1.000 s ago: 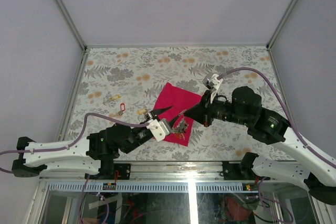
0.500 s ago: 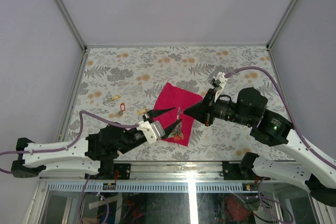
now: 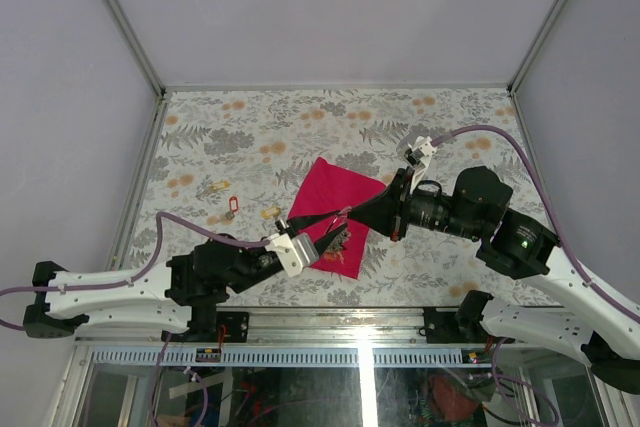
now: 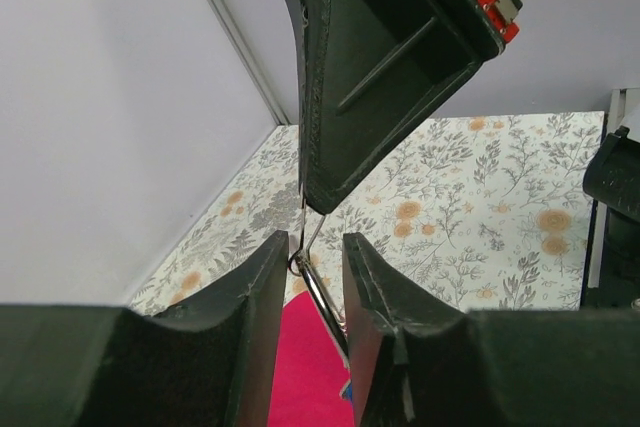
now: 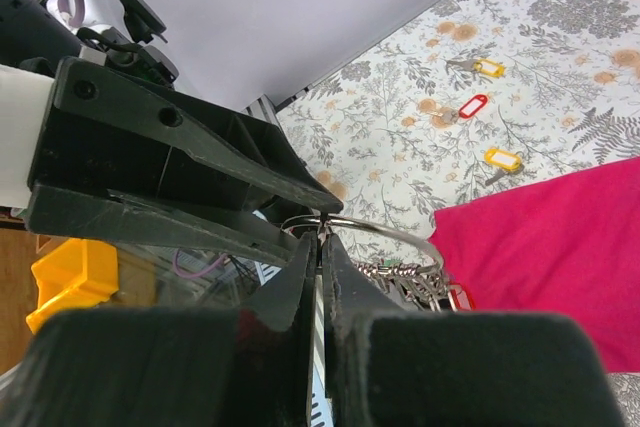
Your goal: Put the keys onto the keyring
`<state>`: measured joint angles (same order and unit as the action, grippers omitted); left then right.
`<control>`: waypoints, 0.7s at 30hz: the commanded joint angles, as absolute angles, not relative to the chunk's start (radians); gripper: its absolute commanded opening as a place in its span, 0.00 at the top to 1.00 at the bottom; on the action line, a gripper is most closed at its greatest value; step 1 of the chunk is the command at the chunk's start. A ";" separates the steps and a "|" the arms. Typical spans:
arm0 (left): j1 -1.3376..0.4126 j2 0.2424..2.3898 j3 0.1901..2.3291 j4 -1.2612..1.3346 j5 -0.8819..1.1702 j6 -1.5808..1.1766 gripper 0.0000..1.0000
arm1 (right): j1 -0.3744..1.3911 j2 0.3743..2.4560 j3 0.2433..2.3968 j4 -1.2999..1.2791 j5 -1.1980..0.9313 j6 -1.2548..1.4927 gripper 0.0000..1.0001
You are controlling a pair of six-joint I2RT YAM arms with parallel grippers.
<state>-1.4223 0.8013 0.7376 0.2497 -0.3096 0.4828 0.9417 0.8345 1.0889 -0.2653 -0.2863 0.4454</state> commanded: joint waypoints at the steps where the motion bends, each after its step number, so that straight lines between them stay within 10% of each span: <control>1: -1.418 0.805 0.760 0.307 -0.313 0.518 0.72 | 0.943 0.812 1.109 -0.149 -0.332 0.468 1.00; 21: -1.419 0.808 0.783 0.303 -0.361 0.600 0.70 | 0.944 0.811 1.117 -0.199 -0.315 0.454 1.00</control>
